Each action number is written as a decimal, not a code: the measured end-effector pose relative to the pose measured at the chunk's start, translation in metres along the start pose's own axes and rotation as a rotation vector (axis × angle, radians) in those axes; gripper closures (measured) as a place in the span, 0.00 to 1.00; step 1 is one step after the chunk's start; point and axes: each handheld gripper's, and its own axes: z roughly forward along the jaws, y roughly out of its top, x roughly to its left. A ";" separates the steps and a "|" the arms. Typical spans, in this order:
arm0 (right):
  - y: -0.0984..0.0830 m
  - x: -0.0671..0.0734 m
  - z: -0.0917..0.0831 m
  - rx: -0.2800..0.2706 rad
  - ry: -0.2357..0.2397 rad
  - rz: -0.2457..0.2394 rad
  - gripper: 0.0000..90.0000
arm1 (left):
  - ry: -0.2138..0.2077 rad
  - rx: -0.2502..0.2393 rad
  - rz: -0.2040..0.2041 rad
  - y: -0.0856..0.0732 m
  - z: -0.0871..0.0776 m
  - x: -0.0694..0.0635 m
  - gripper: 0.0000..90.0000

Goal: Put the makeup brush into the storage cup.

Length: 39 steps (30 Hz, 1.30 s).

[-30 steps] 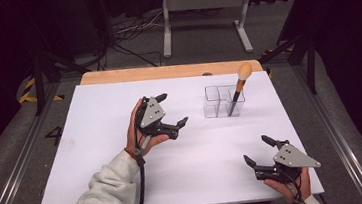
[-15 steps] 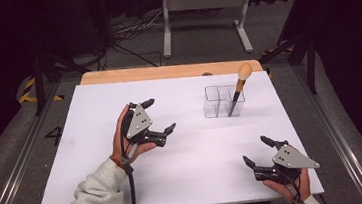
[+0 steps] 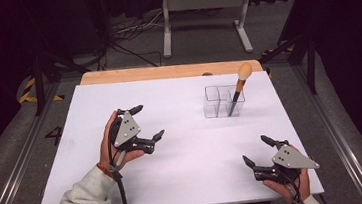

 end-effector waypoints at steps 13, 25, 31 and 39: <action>0.001 0.002 0.001 0.000 -0.017 -0.004 0.13 | 0.013 0.039 -0.001 -0.018 -0.019 0.003 0.04; 0.002 0.003 0.002 0.003 -0.038 -0.004 0.10 | 0.029 0.063 -0.005 -0.033 -0.034 0.005 0.04; 0.002 0.002 0.002 -0.001 -0.049 0.005 0.10 | 0.035 0.068 -0.016 -0.037 -0.042 0.005 0.04; 0.002 0.000 0.002 -0.002 -0.059 0.011 0.10 | 0.044 0.086 -0.010 -0.043 -0.050 0.005 0.04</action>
